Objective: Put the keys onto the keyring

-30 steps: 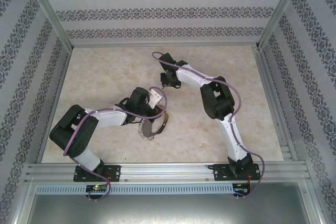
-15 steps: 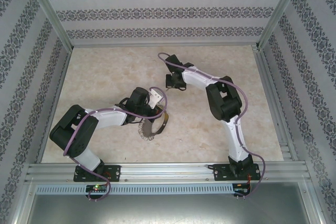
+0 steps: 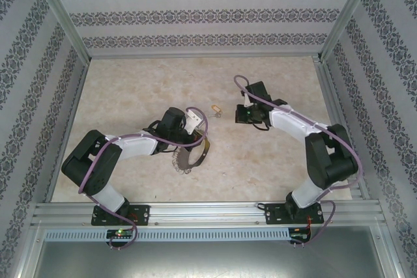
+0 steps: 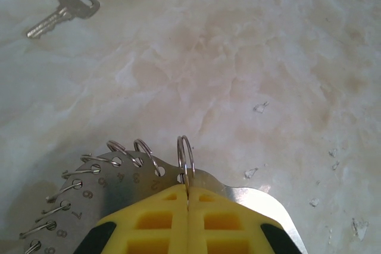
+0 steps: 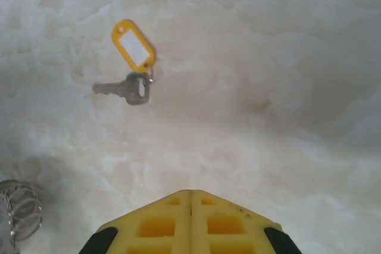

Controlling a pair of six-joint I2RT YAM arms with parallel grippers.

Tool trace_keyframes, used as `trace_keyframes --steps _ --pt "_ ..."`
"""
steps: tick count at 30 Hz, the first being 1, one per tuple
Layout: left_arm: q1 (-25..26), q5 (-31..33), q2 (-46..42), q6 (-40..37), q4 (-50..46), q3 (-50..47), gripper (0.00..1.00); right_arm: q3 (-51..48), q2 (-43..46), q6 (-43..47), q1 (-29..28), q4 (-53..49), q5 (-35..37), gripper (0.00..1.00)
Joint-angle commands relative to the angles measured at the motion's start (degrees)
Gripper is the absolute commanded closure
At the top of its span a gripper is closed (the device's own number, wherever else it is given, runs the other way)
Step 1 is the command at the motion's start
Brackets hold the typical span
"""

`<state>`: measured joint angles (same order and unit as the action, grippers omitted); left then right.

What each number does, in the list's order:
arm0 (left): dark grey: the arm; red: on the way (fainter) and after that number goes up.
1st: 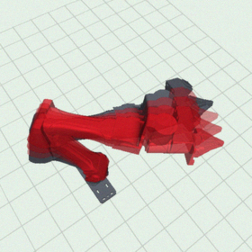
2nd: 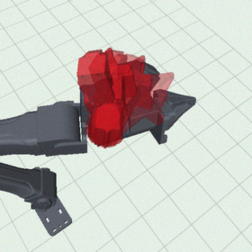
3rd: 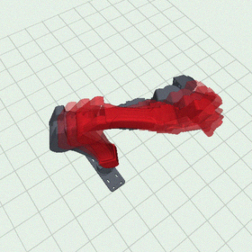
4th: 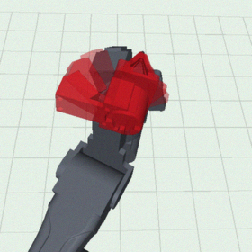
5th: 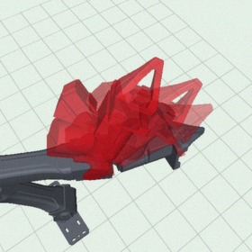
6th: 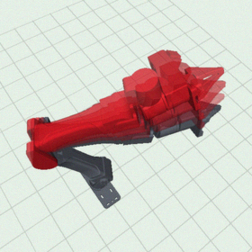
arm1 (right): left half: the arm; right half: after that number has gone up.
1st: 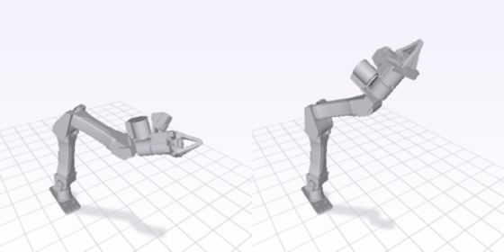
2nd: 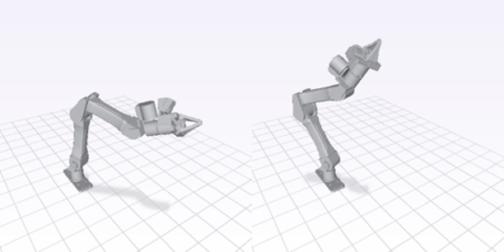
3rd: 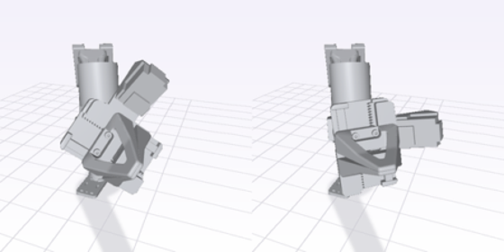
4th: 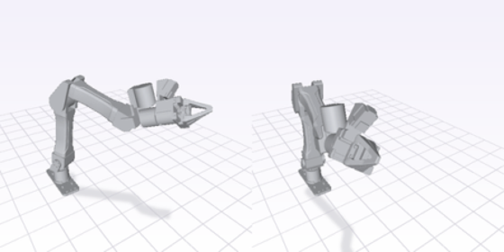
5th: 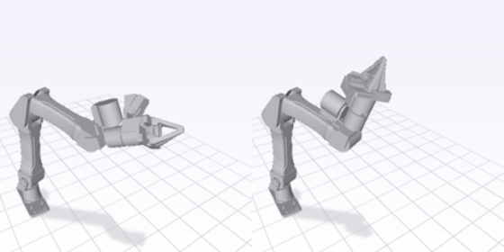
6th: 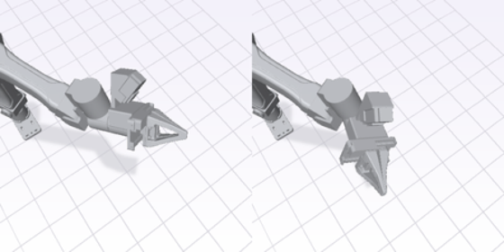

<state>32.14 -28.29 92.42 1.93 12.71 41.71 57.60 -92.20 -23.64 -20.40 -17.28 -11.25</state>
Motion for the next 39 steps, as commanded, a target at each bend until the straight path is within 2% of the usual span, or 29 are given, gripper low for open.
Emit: trace_keyframes --steps 1,4,5,10,19,24,39 --pt "-0.45 -1.58 -0.48 -0.46 0.4 1.9 1.0 -1.34 1.06 -2.1 1.29 4.21 -5.29 1.0" --pt "-0.39 -1.76 -0.54 -0.44 0.39 1.65 1.0 1.72 -2.07 -6.11 0.66 4.85 -7.7 0.69" --pt "-0.41 -1.69 -0.49 -0.52 0.48 1.52 1.0 3.09 -3.65 -7.4 0.23 5.1 -7.82 0.63" --pt "-0.41 -1.24 0.3 -0.53 1.58 0.71 1.0 11.07 -12.59 -13.08 -0.91 3.05 -7.79 0.62" --pt "-0.41 -1.14 0.74 -0.25 2.82 0.31 1.0 22.63 -23.8 -13.8 -2.8 -4.08 -2.83 0.66" --pt "-0.36 -1.35 0.87 -0.26 3.27 0.45 1.0 23.26 -25.02 -14.15 -2.98 -5.41 -0.57 0.67" --pt "-0.39 -1.94 1.97 0.0 4.11 0.6 1.0 25.16 -28.16 -13.45 -4.05 -5.56 -1.74 0.73"
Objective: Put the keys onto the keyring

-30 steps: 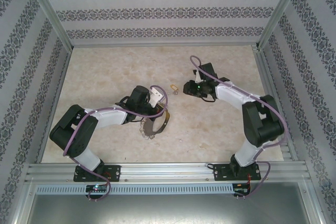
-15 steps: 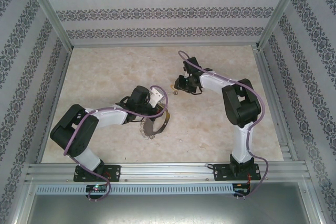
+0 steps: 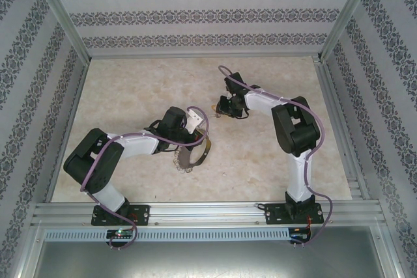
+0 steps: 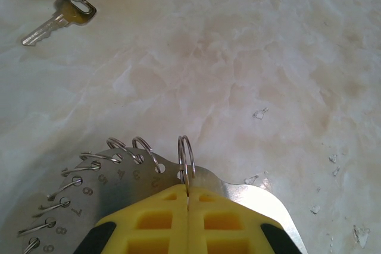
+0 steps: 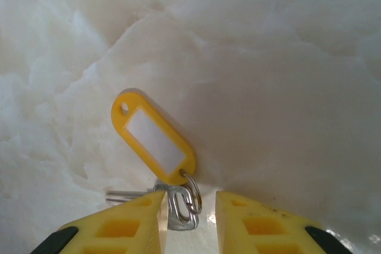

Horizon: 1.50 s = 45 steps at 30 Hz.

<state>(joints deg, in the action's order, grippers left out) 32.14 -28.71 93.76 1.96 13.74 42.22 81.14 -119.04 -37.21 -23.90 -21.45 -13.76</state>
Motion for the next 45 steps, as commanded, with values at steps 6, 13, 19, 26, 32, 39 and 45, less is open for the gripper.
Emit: trace_keyframes --steps 6,13,19,26,32,39,45 --pt "-0.39 -1.46 0.6 0.07 3.21 -0.05 1.0 1.4 -1.79 0.12 -0.62 -1.15 1.06 0.78" --pt "-0.33 -1.51 0.64 0.15 3.08 0.05 1.0 1.06 -2.03 0.29 -0.47 -0.62 1.13 0.91" --pt "-0.41 -1.49 0.64 0.07 2.83 0.27 1.0 -3.6 2.37 2.33 0.54 3.14 0.07 1.0" --pt "-0.34 -1.94 0.41 -0.2 2.04 1.17 1.0 -16.4 15.25 9.23 3.64 11.01 -5.1 1.0" --pt "-0.41 -2.51 -0.15 -0.51 1.08 2.39 1.0 -26.54 27.48 15.96 6.97 14.45 -13.93 1.0" --pt "-0.35 -1.93 -1.11 -2.43 -2.76 4.32 1.0 -34.57 38.78 20.06 9.77 17.23 -25.43 1.0" --pt "-0.41 -1.89 -1.82 -2.79 -3.34 5.79 1.0 -40.36 44.37 17.62 10.06 24.08 -29.3 1.0"
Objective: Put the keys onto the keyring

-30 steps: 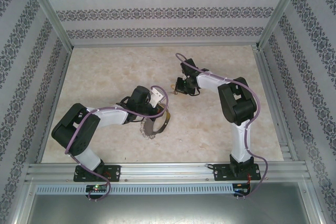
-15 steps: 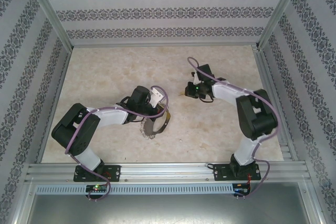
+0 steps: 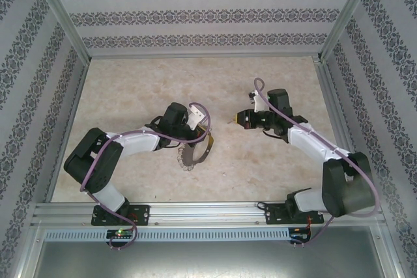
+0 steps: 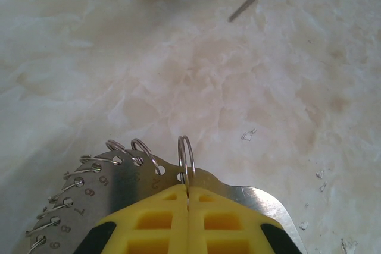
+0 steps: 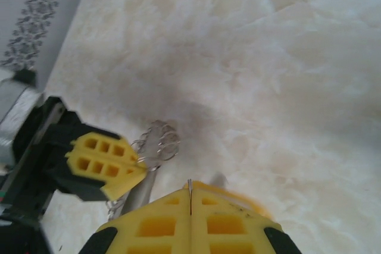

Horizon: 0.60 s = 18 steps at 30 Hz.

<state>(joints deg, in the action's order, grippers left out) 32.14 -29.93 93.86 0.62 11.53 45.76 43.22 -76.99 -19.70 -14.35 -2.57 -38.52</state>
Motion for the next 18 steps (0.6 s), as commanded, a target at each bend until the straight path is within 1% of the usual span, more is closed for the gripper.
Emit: trace_keyframes --steps 1,7,13,18 --pt "-0.45 -0.74 -1.93 -1.63 -1.32 2.62 1.0 -3.6 3.2 -0.31 0.34 6.29 -4.71 1.0" --pt "-0.41 -1.99 -0.73 -2.36 -1.65 4.55 1.0 -7.6 6.58 0.95 -2.35 6.57 -0.28 1.0" --pt "-0.41 -4.29 0.53 -3.67 -3.09 6.3 1.0 -7.28 4.13 5.29 -7.81 5.63 1.97 1.0" --pt "-0.41 -8.05 0.8 -5.25 -6.79 7.84 1.0 -6.92 2.88 8.02 -9.38 5.73 3.25 1.0"
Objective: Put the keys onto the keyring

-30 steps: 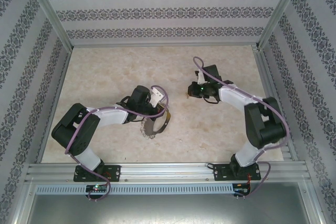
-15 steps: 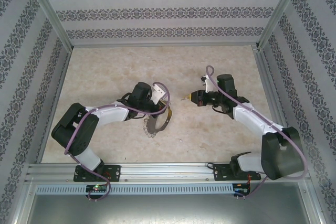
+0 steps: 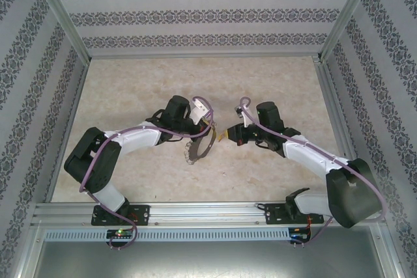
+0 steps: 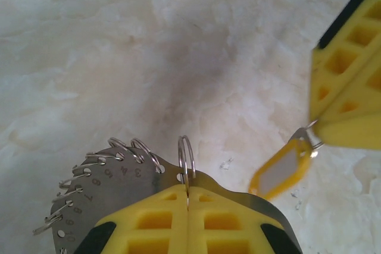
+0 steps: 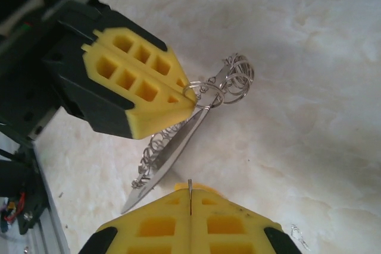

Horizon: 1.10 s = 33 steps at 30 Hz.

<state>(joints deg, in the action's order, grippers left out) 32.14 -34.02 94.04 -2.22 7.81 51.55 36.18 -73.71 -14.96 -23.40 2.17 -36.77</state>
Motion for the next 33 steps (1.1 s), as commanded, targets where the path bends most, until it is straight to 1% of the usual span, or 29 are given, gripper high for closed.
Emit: trace_keyframes --steps 1,8,17,25,33 --pt "-0.41 -4.69 0.7 -2.76 -4.16 2.47 1.0 0.11 -0.38 3.9 -0.38 0.95 1.66 1.0" --pt "-0.41 -9.39 1.66 -3.88 -9.2 5.72 1.0 0.38 0.85 8.0 -1.65 -0.11 5.71 1.0" --pt "-0.4 -11.63 2.58 -4.02 -11.1 7.34 1.0 0.71 0.59 9.29 -1.97 3.24 4.75 1.0" --pt "-0.41 -11.03 2.73 -3.19 -9.89 7.2 1.0 2.11 -0.29 9.18 -2.48 4.9 3.48 1.0" --pt "-0.41 -9.09 1.76 -2.46 -8.34 6.56 1.0 3.63 0.19 9.93 -5.49 3.49 5.75 1.0"
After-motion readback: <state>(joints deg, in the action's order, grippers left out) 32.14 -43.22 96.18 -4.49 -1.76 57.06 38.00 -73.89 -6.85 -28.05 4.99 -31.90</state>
